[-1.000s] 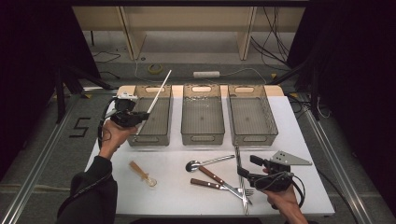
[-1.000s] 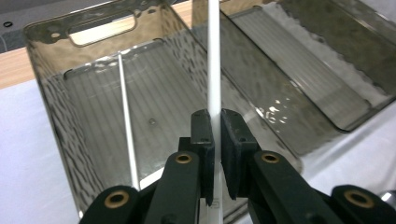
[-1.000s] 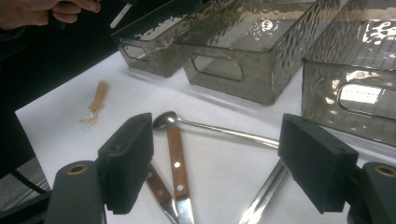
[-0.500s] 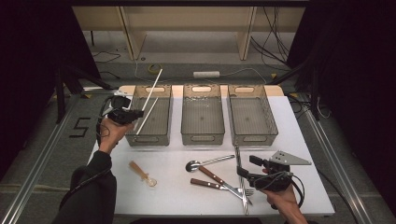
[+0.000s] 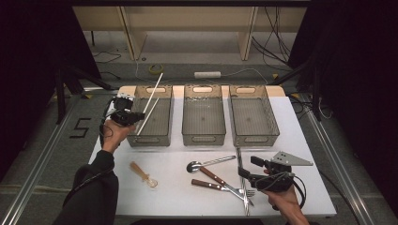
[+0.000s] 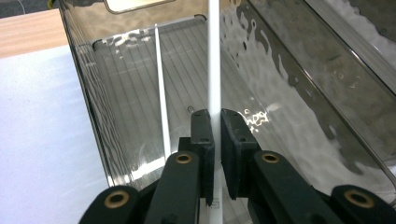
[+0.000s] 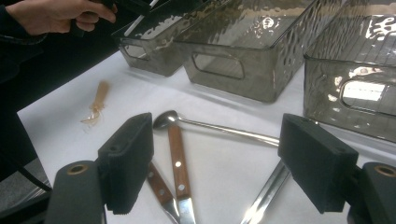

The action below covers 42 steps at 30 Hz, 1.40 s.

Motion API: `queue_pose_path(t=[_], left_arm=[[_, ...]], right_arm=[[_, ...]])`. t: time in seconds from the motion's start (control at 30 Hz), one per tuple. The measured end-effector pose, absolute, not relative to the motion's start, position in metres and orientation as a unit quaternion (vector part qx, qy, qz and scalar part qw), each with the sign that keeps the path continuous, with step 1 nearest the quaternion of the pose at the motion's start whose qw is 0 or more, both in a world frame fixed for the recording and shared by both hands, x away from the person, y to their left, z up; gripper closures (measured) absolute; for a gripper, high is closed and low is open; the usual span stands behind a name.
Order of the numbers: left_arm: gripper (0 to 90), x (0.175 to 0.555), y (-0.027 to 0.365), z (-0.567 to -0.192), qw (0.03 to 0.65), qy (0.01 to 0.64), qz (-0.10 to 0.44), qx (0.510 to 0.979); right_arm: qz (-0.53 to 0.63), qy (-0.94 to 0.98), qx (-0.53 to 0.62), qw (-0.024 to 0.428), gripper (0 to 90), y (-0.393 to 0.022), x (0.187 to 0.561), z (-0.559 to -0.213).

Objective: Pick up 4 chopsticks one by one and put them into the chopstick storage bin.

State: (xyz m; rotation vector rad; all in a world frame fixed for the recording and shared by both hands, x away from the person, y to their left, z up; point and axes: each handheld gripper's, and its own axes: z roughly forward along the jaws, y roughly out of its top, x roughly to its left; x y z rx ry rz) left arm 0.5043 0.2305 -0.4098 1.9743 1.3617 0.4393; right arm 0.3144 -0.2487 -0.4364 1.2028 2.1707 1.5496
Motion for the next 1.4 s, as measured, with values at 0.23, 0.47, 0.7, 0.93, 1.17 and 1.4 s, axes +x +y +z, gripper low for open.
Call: queue_pose_path(t=[0.23,0.47,0.7,0.93,1.17,1.4], left_arm=[[83.6,0.506,0.230,-0.418,0.336,0.531,0.164,0.760],[83.5,0.509,0.226,-0.428,0.320,0.541,0.154,0.762],[82.6,0.512,0.223,-0.431,0.309,0.550,0.145,0.762],[66.6,0.510,0.223,-0.427,0.322,0.563,0.148,0.747],[47.7,0.492,0.223,-0.414,0.352,0.553,0.142,0.742],[36.4,0.463,0.219,-0.404,0.374,0.533,0.147,0.744]], right_arm=[[0.527,0.738,0.408,0.108,27.8,-0.249,0.314,-0.436],[0.528,0.737,0.407,0.110,27.8,-0.249,0.314,-0.436],[0.528,0.738,0.405,0.110,27.8,-0.249,0.314,-0.435],[0.528,0.738,0.407,0.110,27.8,-0.250,0.314,-0.435],[0.495,0.749,0.425,0.112,27.5,-0.250,0.316,-0.435],[0.435,0.771,0.450,0.119,28.6,-0.246,0.321,-0.438]])
